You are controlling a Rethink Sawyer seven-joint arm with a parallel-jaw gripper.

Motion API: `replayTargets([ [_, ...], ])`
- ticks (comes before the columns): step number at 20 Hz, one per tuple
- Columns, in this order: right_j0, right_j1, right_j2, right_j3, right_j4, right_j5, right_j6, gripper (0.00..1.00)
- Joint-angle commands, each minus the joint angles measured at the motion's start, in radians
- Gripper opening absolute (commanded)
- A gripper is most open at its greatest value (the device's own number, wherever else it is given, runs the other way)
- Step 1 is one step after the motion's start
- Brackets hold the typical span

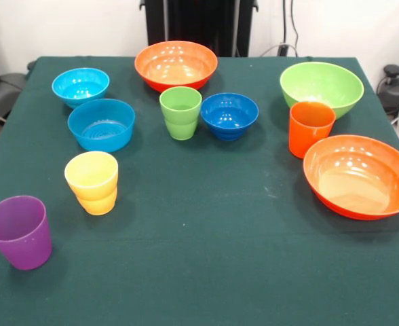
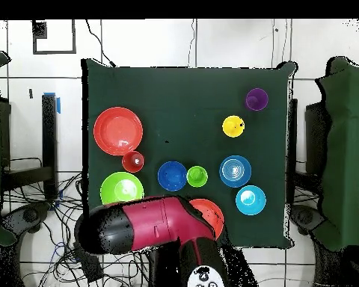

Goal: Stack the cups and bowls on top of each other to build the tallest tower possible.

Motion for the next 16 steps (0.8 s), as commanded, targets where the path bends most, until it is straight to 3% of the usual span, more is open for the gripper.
replayTargets([
  [1, -0.015, 0.151, 0.067, 0.028, -0.134, -0.102, -0.082, 1.00],
  [9, 0.008, 0.290, 0.019, -0.020, -0.236, -0.176, -0.003, 1.00],
  [16, 0.042, 0.417, -0.043, -0.076, -0.345, -0.334, 0.070, 1.00],
])
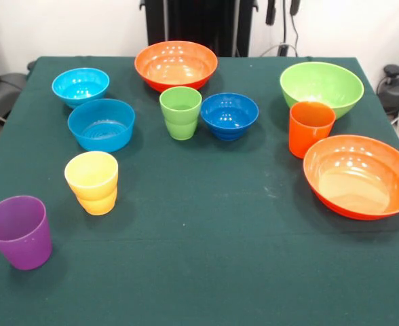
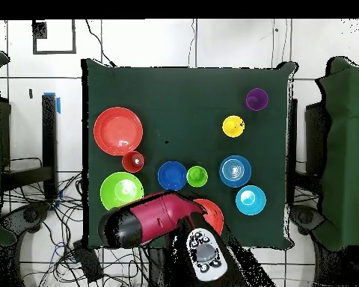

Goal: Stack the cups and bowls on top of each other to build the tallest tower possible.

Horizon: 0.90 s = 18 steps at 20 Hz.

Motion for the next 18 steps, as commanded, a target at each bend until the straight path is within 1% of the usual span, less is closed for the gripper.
replayTargets([
  [1, 0.035, 0.183, -0.042, -0.076, -0.152, -0.193, 0.076, 1.00],
  [3, 0.032, 0.196, -0.038, -0.087, -0.155, -0.215, 0.077, 1.00],
  [9, 0.028, 0.202, -0.015, -0.115, -0.148, -0.221, 0.065, 1.00],
  [13, 0.048, 0.218, -0.034, -0.125, -0.156, -0.250, 0.079, 1.00],
  [18, 0.053, 0.210, -0.036, -0.116, -0.126, -0.244, 0.099, 1.00],
])
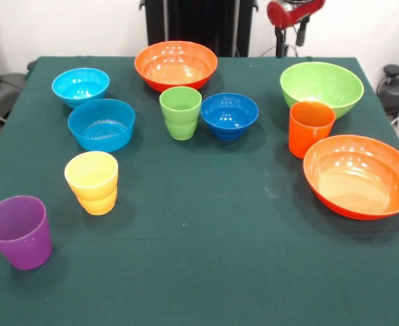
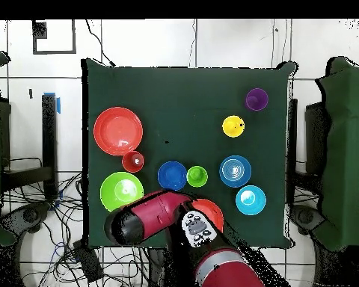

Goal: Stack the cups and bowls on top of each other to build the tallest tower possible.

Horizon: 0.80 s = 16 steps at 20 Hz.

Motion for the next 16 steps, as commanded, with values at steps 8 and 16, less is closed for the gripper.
replayTargets([
  [8, 0.033, 0.000, 0.007, -0.083, 0.003, -0.095, 0.135, 1.00],
  [16, 0.060, -0.009, -0.005, -0.108, 0.057, -0.108, 0.187, 1.00],
])
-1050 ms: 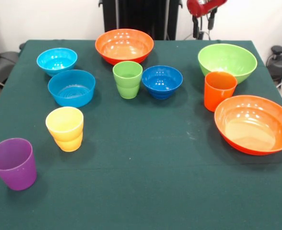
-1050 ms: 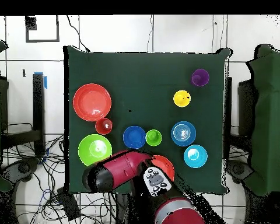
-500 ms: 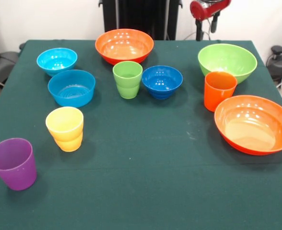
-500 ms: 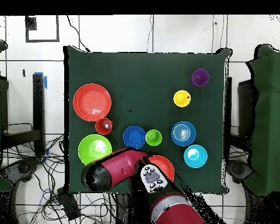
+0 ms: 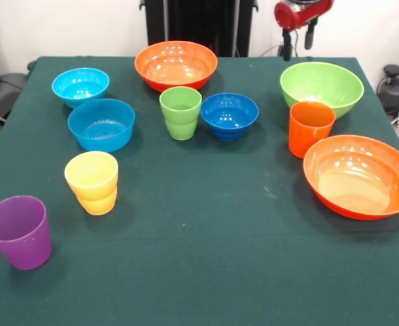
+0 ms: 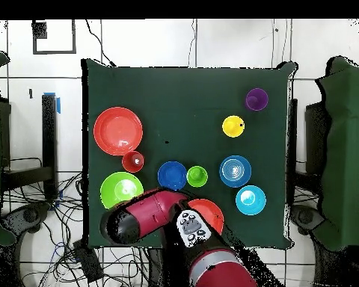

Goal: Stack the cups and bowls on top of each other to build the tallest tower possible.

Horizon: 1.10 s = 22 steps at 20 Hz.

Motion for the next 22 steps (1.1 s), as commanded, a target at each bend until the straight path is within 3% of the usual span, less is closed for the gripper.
replayTargets([
  [1, 0.036, 0.001, -0.002, -0.097, 0.048, -0.077, 0.178, 1.00],
  [17, 0.090, 0.061, 0.038, -0.272, 0.125, 0.089, 0.109, 1.00],
  [22, 0.098, 0.068, 0.050, -0.275, 0.122, 0.079, 0.084, 1.00],
])
